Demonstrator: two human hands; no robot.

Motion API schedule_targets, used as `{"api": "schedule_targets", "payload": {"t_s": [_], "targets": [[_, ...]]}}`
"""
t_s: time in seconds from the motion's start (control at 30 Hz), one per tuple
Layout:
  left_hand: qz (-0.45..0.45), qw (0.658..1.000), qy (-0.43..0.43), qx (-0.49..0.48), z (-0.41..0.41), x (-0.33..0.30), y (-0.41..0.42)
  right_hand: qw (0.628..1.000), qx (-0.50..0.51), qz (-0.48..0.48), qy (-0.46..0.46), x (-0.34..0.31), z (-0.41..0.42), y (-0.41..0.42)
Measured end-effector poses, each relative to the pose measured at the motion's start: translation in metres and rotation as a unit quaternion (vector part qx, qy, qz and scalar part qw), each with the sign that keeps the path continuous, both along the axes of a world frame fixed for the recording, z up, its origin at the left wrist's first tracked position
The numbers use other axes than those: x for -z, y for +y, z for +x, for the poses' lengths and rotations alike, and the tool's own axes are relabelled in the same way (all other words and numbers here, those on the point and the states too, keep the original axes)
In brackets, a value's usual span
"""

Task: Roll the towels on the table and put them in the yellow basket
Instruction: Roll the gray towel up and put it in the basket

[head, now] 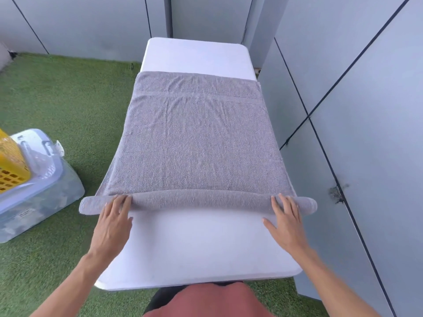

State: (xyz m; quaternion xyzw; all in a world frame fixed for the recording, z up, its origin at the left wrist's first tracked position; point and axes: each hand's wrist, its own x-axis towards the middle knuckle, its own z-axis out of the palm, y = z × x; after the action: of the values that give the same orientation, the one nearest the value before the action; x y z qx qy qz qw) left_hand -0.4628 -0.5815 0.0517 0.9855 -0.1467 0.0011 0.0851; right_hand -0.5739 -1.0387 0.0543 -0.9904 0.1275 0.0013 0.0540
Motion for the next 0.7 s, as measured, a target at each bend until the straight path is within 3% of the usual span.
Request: {"api": "schedule_targets", "payload": {"t_s": [0.13, 0.27, 0.33, 0.4, 0.5, 0.57, 0.63, 0.7], "targets": [[-0.014, 1.0, 0.026, 0.008, 0.027, -0.002, 0.0, 0.997, 0.015, 0.071, 0.016, -0.007, 0.025, -0.007], [-0.033, 0.996, 0.082, 0.009, 0.04, -0.012, 0.004, 0.992, -0.022, 0.085, 0.093, -0.027, 0.035, -0.02], [-0.001, 0.989, 0.146, 0.014, 0.042, -0.019, 0.009, 0.98, -0.046, 0.1, 0.166, -0.038, 0.031, -0.024], [0.05, 0.962, 0.268, 0.021, 0.048, -0.029, 0.014, 0.958, -0.026, 0.123, 0.258, -0.048, 0.028, -0.032], [-0.025, 0.926, 0.376, -0.002, 0.061, -0.04, 0.018, 0.932, 0.034, 0.247, 0.263, -0.05, 0.033, -0.042], [-0.122, 0.94, 0.314, -0.056, 0.062, -0.04, 0.016, 0.945, 0.068, 0.286, 0.141, -0.046, 0.035, -0.039], [-0.108, 0.979, 0.138, -0.108, 0.051, -0.037, 0.011, 0.977, 0.061, 0.203, 0.006, -0.037, 0.031, -0.029], [-0.071, 0.993, 0.012, -0.095, 0.032, -0.031, 0.002, 0.993, 0.033, 0.097, -0.052, -0.024, 0.021, -0.015]]}}
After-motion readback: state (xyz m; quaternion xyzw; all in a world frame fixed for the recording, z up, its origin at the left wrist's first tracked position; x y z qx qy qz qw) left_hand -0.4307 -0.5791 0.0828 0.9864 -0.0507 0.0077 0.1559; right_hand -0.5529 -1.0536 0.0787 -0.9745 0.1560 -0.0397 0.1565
